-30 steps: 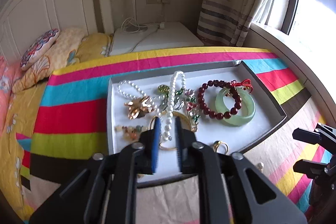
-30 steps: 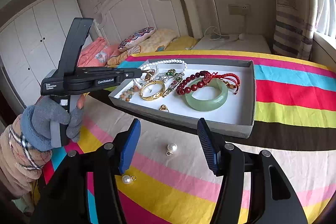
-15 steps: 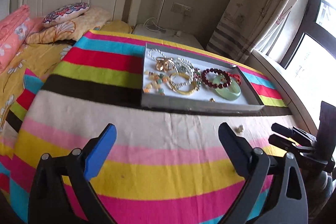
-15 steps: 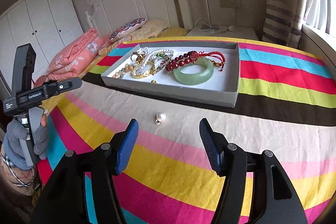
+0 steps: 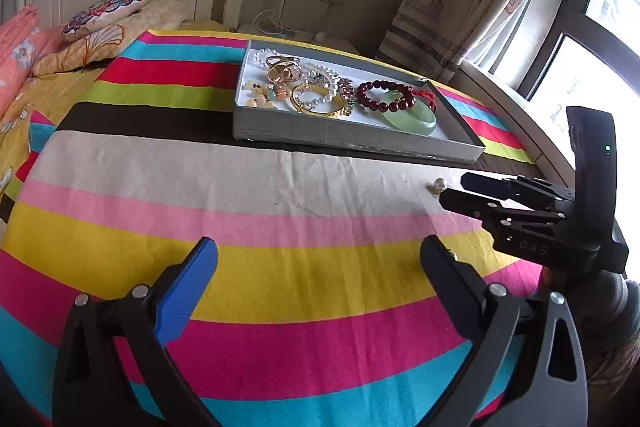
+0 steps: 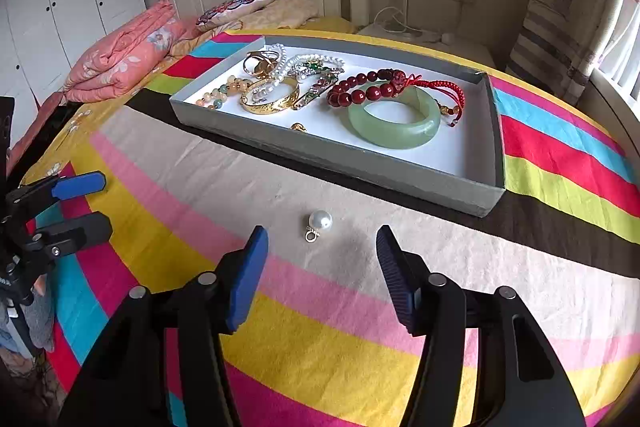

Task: Organize jewelry
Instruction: 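Close the right tool on one pearl earring while the left closes on another, then carry both pearl earrings into the tray and open both tools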

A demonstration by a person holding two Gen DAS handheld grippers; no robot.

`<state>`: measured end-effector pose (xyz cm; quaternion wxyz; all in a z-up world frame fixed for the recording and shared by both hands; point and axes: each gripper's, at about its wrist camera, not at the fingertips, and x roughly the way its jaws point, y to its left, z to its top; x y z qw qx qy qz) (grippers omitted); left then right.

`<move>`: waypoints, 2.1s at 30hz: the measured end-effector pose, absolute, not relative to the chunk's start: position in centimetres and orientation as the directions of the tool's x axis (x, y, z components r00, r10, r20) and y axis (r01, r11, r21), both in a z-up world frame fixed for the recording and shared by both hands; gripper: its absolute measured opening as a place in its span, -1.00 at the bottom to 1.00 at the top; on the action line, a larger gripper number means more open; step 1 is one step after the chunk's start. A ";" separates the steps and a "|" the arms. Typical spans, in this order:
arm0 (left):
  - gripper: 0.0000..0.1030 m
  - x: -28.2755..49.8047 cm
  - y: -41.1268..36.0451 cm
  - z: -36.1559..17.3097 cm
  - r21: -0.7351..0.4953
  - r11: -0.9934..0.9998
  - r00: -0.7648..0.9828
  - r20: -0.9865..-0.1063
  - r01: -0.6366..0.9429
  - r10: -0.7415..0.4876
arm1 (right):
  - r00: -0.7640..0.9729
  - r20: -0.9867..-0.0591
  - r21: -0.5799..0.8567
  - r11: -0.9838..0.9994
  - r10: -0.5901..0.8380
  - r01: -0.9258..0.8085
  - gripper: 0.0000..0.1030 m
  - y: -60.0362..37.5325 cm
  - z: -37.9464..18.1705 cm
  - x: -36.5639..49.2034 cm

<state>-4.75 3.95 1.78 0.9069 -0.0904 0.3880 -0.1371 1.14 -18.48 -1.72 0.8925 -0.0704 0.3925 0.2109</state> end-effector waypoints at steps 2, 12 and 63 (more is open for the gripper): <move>0.95 -4.7 4.0 1.7 -0.277 0.944 0.658 -0.680 0.177 -0.323 | 0.599 -0.737 0.029 0.901 0.312 -0.434 -0.20 -17.8 -2.0 1.4; 0.95 -4.5 3.4 1.6 -0.262 0.946 0.646 -0.692 0.191 -0.322 | 0.592 -0.747 0.031 0.905 0.303 -0.425 -0.45 -17.6 -2.2 2.3; -0.75 -5.6 -8.8 0.3 0.091 0.882 0.614 -0.750 0.463 -0.245 | 0.663 -0.624 0.203 0.905 0.414 -0.373 -0.71 -24.3 -0.7 -1.9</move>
